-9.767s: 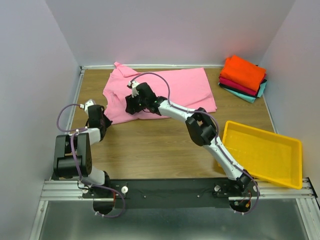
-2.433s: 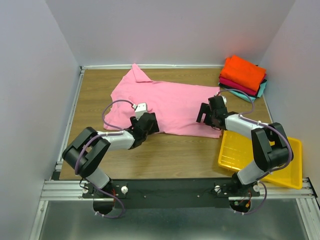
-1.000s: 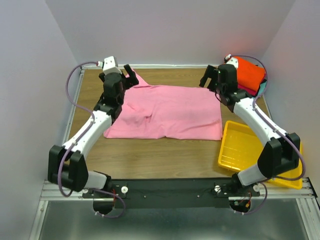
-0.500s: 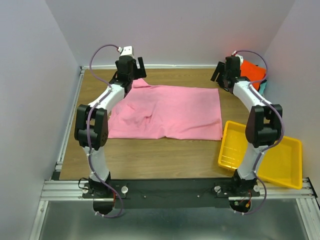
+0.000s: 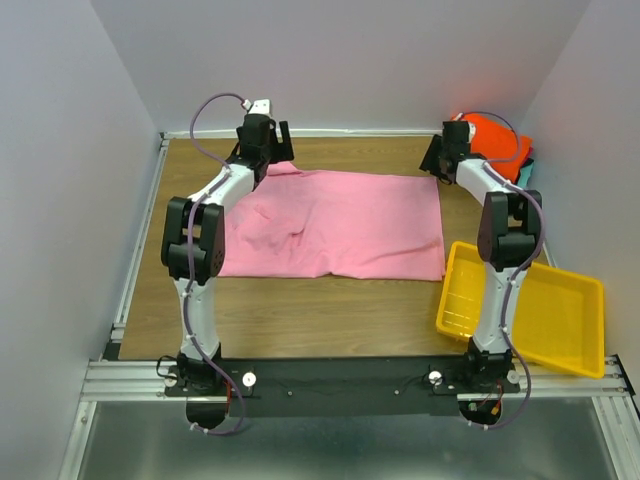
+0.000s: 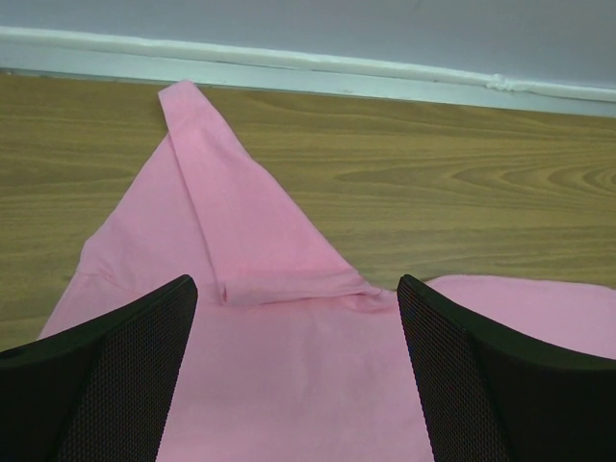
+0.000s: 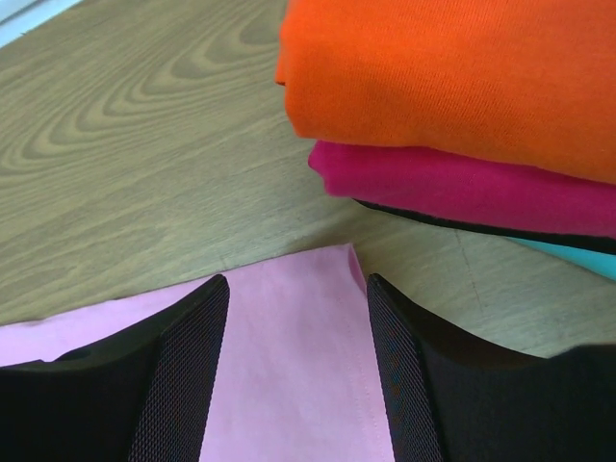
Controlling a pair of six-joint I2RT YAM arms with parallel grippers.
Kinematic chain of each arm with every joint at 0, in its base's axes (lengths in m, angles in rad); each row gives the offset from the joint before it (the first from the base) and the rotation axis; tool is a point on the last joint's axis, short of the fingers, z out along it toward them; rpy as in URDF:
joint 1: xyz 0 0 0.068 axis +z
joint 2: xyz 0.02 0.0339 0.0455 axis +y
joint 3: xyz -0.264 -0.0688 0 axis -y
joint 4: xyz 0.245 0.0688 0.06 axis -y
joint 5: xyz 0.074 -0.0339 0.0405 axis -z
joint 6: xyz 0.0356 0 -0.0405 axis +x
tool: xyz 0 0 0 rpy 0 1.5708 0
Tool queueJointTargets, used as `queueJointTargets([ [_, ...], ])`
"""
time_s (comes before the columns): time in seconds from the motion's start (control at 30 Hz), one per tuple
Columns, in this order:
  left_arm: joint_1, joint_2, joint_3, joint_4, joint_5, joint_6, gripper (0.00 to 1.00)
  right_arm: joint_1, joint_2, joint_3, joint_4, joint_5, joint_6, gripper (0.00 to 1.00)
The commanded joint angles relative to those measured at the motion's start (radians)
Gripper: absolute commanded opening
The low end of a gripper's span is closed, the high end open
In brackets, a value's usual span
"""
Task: Fold and stack the t-shirts
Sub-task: Fold the tshirt
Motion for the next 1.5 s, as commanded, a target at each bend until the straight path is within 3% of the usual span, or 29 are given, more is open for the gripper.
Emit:
queueJointTargets([
  [0.0,0.027,0.041,0.032,-0.017,0.030,0.004,0.92,-0.002,0.046,0.041,-0.015,0.000,0.001,0.66],
  [0.33,0.052,0.168,0.216,-0.132,0.012,0.000,0.91,-0.001,0.092,0.053,-0.023,0.029,0.010,0.63],
  [0.5,0.052,0.186,0.211,-0.148,0.027,-0.004,0.89,-0.004,0.132,0.077,-0.030,0.020,0.010,0.62],
  [0.83,0.052,0.176,0.139,-0.151,0.027,-0.015,0.89,-0.010,0.155,0.088,-0.047,-0.006,0.025,0.46],
  [1.03,0.052,0.186,0.116,-0.158,0.046,-0.021,0.86,-0.010,0.161,0.085,-0.047,-0.029,0.031,0.18],
  [1.47,0.045,0.239,0.167,-0.166,0.052,-0.041,0.68,-0.010,0.139,0.073,-0.047,-0.066,0.033,0.15],
])
